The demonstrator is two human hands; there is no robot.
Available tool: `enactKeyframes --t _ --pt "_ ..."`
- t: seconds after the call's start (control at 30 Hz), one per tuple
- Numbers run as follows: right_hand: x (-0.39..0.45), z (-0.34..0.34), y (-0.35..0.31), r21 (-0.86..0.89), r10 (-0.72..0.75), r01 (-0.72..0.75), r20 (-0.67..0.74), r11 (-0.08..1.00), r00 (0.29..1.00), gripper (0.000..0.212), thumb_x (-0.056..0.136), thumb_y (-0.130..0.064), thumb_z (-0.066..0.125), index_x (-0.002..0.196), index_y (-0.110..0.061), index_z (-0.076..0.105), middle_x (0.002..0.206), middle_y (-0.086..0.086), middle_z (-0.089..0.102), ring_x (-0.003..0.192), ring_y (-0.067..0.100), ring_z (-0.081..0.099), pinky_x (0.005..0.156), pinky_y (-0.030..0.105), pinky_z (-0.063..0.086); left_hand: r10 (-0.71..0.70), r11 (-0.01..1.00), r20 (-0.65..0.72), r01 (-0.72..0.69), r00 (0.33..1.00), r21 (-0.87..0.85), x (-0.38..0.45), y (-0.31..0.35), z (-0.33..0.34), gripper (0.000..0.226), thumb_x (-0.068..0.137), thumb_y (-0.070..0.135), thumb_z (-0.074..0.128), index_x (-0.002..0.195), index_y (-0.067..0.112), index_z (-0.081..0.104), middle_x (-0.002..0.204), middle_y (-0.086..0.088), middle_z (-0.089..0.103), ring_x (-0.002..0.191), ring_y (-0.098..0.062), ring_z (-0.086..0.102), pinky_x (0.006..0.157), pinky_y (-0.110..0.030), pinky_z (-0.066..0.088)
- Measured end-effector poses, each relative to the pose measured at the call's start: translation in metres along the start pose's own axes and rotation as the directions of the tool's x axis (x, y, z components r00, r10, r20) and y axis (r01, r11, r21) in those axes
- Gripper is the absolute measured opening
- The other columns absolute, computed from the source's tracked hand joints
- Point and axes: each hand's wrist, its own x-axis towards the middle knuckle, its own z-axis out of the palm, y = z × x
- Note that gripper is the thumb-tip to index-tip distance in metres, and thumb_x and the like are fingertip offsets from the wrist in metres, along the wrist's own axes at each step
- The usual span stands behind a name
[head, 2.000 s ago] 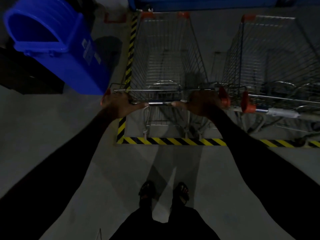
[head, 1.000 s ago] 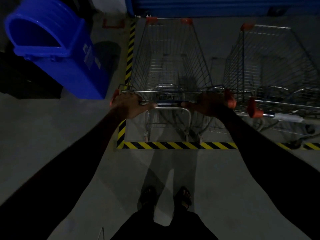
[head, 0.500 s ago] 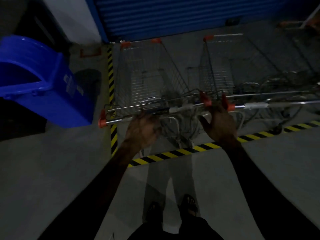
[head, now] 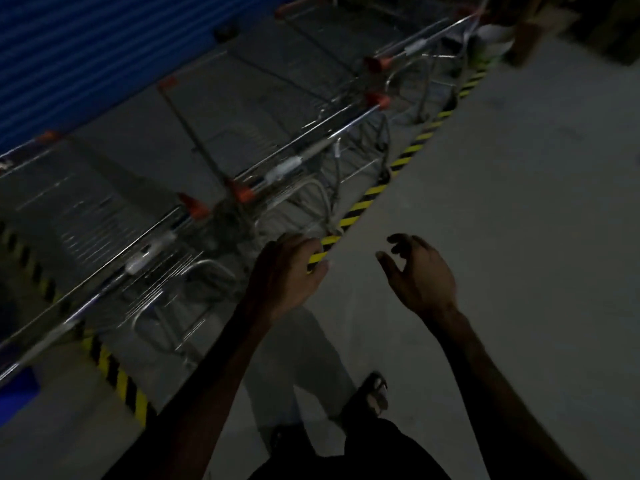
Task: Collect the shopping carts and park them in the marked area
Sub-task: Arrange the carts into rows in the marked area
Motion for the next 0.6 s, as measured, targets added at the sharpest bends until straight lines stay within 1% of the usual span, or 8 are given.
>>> enactKeyframes --t 0.07,0.1,0.2,0.27,0.33,0.4,0.5,0.6 --pt "0.002 -0.017 0.026 0.033 0.034 -0.033 -0.022 0.999 0.999 0.042 0.101 -0.052 0.06 0.132 -0.024 0.064 0.118 -0.004 0.069 0.108 0.018 0.067 0.081 0.038 0.057 0.038 0.999 -0.028 -0.038 0.999 -0.014 0.018 0.023 0.012 0.029 0.097 0.046 0.069 0.109 0.019 0.072 0.101 0.001 0.069 0.095 -0.03 0.062 0.073 -0.044 0.054" --pt "0.003 -0.025 0.038 0.048 0.049 -0.047 -0.033 0.998 0.998 0.042 0.101 -0.052 0.06 0.133 -0.025 0.064 0.119 -0.005 0.069 0.108 0.018 0.066 0.081 0.037 0.057 0.058 0.998 -0.034 -0.059 0.998 -0.01 0.027 0.034 0.018 0.027 0.096 0.044 0.07 0.106 0.019 0.072 0.098 0.0 0.068 0.092 -0.03 0.062 0.071 -0.043 0.054" --pt "0.012 -0.044 0.07 0.087 0.08 -0.074 -0.062 0.993 0.995 0.041 0.101 -0.051 0.061 0.132 -0.026 0.064 0.118 -0.006 0.069 0.108 0.016 0.065 0.08 0.036 0.056 0.075 0.997 -0.018 -0.075 0.997 -0.021 0.053 0.067 0.033 0.025 0.094 0.044 0.07 0.101 0.02 0.071 0.096 0.0 0.067 0.092 -0.029 0.063 0.071 -0.035 0.049" --pt "0.021 -0.055 0.09 0.106 0.082 -0.074 -0.077 0.992 0.994 0.04 0.101 -0.052 0.06 0.132 -0.027 0.063 0.117 -0.006 0.069 0.108 0.016 0.065 0.08 0.035 0.056 0.076 0.996 -0.006 -0.076 0.997 -0.041 0.068 0.087 0.043 0.03 0.093 0.048 0.066 0.101 0.02 0.073 0.097 0.001 0.068 0.093 -0.028 0.064 0.073 -0.033 0.047" --pt "0.033 -0.065 0.105 0.111 0.075 -0.066 -0.081 0.992 0.994 0.041 0.101 -0.054 0.059 0.133 -0.029 0.062 0.117 -0.007 0.068 0.108 0.014 0.065 0.082 0.037 0.057 0.073 0.996 0.015 -0.072 0.997 -0.05 0.083 0.102 0.051 0.041 0.094 0.058 0.056 0.103 0.022 0.073 0.101 0.001 0.07 0.097 -0.025 0.065 0.077 -0.033 0.049" --pt "0.048 -0.076 0.116 0.116 0.064 -0.054 -0.089 0.992 0.994 0.04 0.101 -0.055 0.058 0.132 -0.031 0.061 0.117 -0.008 0.068 0.108 0.014 0.065 0.084 0.039 0.058 0.087 0.995 -0.015 -0.087 0.996 -0.056 0.1 0.113 0.057 0.045 0.094 0.062 0.05 0.102 0.024 0.073 0.101 0.003 0.07 0.097 -0.024 0.065 0.078 -0.033 0.05" --pt "0.075 -0.094 0.128 0.105 0.05 -0.038 -0.118 0.994 0.992 0.038 0.1 -0.054 0.059 0.131 -0.032 0.061 0.116 -0.009 0.068 0.108 0.013 0.064 0.085 0.037 0.057 0.092 0.993 -0.044 -0.095 0.995 -0.07 0.128 0.128 0.062 0.041 0.094 0.062 0.051 0.1 0.027 0.071 0.099 0.005 0.068 0.096 -0.024 0.065 0.078 -0.035 0.051" --pt "0.104 -0.112 0.132 0.079 0.028 -0.018 -0.126 0.997 0.992 0.039 0.101 -0.055 0.058 0.133 -0.033 0.06 0.118 -0.011 0.067 0.111 0.01 0.063 0.086 0.035 0.056 0.088 0.99 -0.081 -0.096 0.993 -0.104 0.159 0.134 0.063 0.041 0.094 0.061 0.053 0.103 0.026 0.073 0.101 0.005 0.069 0.098 -0.026 0.065 0.081 -0.04 0.054"
